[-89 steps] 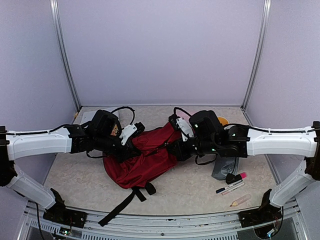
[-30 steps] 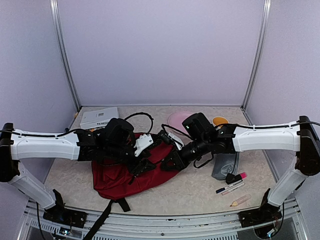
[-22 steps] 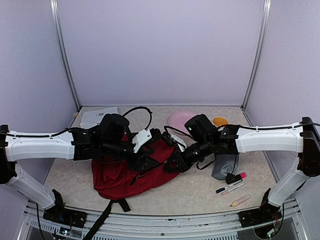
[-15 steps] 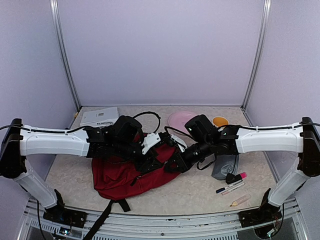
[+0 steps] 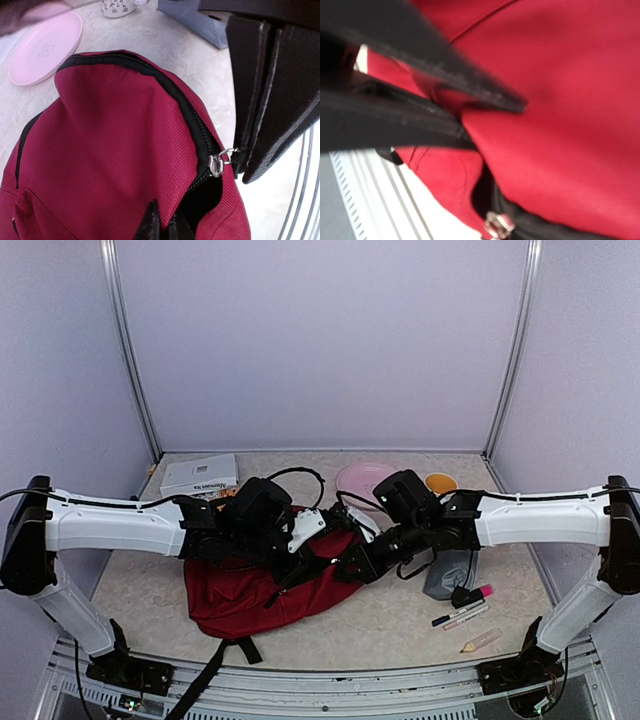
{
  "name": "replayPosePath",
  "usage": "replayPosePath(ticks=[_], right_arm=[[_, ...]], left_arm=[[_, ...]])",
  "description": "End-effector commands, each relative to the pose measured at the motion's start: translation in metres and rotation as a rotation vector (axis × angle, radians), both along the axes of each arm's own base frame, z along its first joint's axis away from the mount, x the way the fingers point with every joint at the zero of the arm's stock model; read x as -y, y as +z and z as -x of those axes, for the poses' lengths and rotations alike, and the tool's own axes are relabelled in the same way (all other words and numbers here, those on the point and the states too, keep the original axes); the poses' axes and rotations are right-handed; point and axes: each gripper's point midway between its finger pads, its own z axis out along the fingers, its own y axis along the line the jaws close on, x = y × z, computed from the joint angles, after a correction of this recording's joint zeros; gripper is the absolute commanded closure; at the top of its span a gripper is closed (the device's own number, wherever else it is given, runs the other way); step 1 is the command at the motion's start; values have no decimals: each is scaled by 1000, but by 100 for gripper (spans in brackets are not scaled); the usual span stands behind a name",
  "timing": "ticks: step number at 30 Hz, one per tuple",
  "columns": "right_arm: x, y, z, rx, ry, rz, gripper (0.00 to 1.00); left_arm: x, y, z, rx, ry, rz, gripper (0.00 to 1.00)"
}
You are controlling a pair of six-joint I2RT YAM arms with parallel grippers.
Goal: Pack the student bag
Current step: Hold the largest pocket of the student bag, then unzip the largest pocket of the student bag.
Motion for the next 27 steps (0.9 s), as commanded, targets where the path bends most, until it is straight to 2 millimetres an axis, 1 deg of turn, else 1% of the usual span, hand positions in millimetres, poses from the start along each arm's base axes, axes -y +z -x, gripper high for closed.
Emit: replayPosePath(ticks=[1,4,6,11,14,17,21,23,25,27], right_arm=[[14,22,-5,45,-31,-28,100],[33,26,-27,63,-108,2,100],[47,29,-42,73,-156,24,100],[86,28,-74,100,-240,142,100],[114,28,-97,114,-306,196,100],[133,28,-117,149,-354,251,100],[143,22,-138,200,-358,350,100],[141,18,-146,204,-349,379,100],[134,17,-149,199,-324,370,100],[129,15,-148,188,-297,360,100]], left_arm=[[-17,-4,-10,33,66,-57,100],[-20,2,-2,63,37,-50,100],[-22,-1,5,78,16,-74,100],[-28,-5,18,93,3,-136,100],[-33,-5,25,93,-15,-145,100],[-35,-1,43,111,-92,-141,100],[-28,18,81,180,-254,-86,100],[-25,29,95,206,-308,-33,100],[-27,33,102,218,-330,-10,100],[-30,33,103,223,-324,-12,100]])
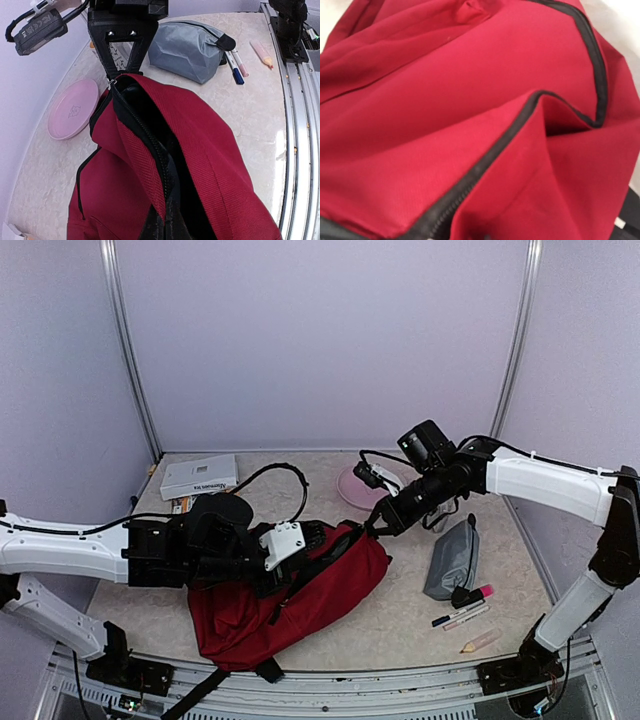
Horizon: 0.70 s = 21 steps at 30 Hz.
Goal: Pack the student bag
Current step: Unzip the largest pocket of the student bag, then hold the largest pocket of the student bag.
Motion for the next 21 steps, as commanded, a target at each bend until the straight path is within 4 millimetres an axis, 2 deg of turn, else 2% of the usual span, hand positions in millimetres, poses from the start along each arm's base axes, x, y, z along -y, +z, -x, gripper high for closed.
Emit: replayPosePath(ticks=[1,4,6,7,11,13,17,19,21], right_arm=[[59,-23,-60,100,-212,225,100],[52,-27,-50,68,-165,194,100],[44,-33,-34,37,-123,161,100],[36,-35,-24,25,-95,136,100],[-19,-29,24,-15,70,-59,100],[-43,-22,42,-17,125,-132,100],[-85,-14,80,-8,234,-205,100],[-105,-7,100,3,297,-247,100],[-120,-1,118,10,346,-282,100]], left_arm=[[-27,-29,46,-53,-142,-137,100],[-38,-37,34,-20,-73,-185,100],[-48,-39,14,35,31,-217,100],[-53,-36,-2,69,104,-221,100],[-75,6,-81,142,388,-160,100],[-76,35,-103,199,426,-94,100],[-70,82,-115,311,377,33,100],[-70,94,-115,327,348,66,100],[-75,96,-117,336,349,72,100]])
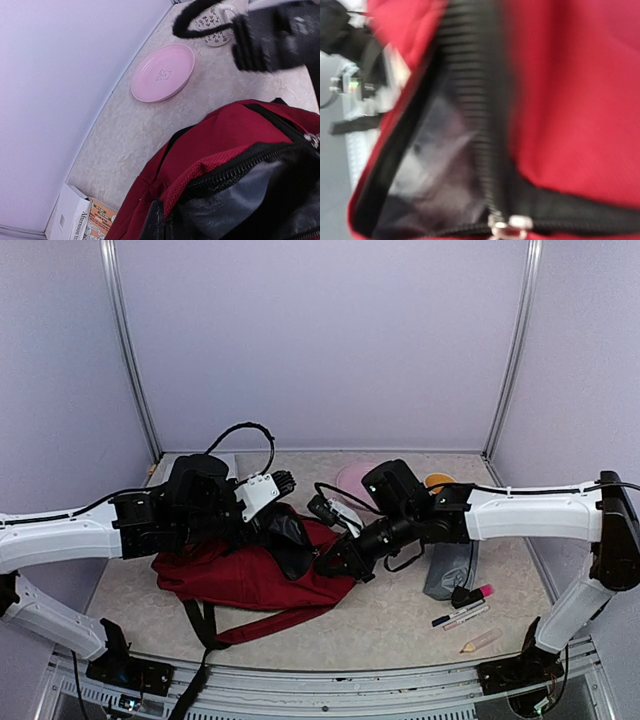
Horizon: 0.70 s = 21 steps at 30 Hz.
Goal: Pack the student bag
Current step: Hold the largest pocket of the student bag.
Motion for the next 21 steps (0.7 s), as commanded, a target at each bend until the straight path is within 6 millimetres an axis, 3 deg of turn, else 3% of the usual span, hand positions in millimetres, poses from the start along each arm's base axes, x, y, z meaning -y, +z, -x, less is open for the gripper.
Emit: replayPosePath(ticks=[1,4,7,9,13,14,17,18,21], right_arm=[[-39,14,42,-1,106,-102,100],[-51,19,54,17,130,-136,100],[-55,26,49,59,105,-157,100],[-55,29,43,91,81,-161,100],[-49,-3,34,99,40,-53,100],[-46,-16,34,85,39,-20,100],[-43,-40,43,22,60,9,100],[-43,-43,46,5,69,0,100],[-46,-45,51,-19,88,-24,100]], left_arm=[[-8,63,-16,162,12,114,100],[-15,67,-17,198,3,128,100],[-18,84,-24,210,-22,191,100],[-19,79,-28,171,-44,198,100],[-39,22,-40,-48,-4,160,100],[-45,1,-35,-133,15,125,100],[-52,-35,-6,-293,6,92,100],[-53,-44,7,-317,-12,84,94],[-46,-51,49,-311,-113,65,46]])
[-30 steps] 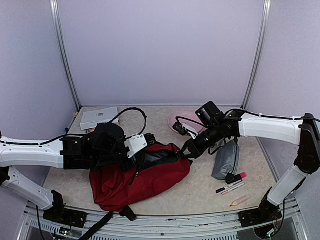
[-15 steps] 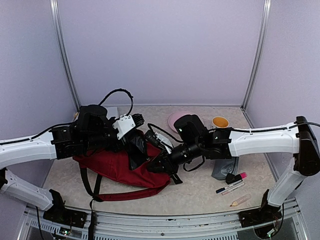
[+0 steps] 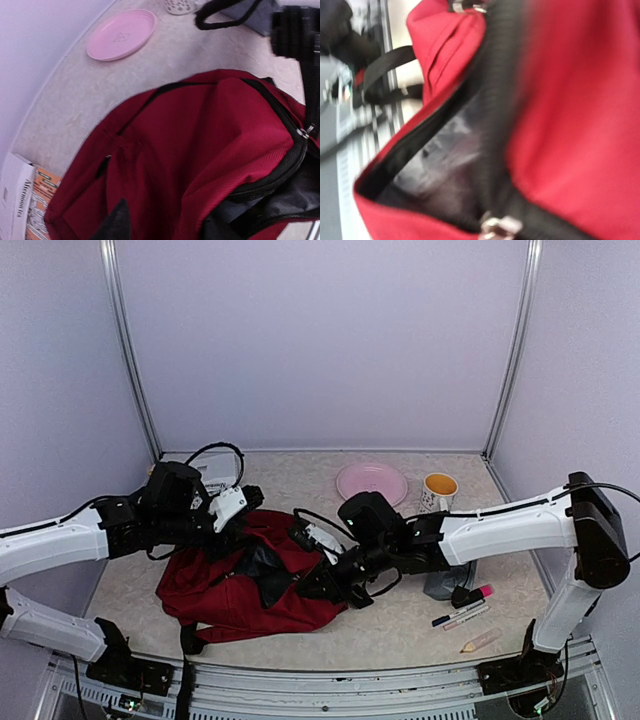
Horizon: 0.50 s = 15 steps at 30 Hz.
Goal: Pack the student bag
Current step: Hold the largest pocket of the student bag.
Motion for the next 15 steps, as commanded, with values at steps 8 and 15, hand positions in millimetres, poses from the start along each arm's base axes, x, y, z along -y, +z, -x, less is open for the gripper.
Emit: replayPosePath(ticks=[8,15], right_arm=[[2,-28,35,-166,86,46,100],[15,-35,38,-204,40,66,97]], left_arm=[[20,5,96,72,-196,-21,26],[26,-25,67,151,-130,-226,32]])
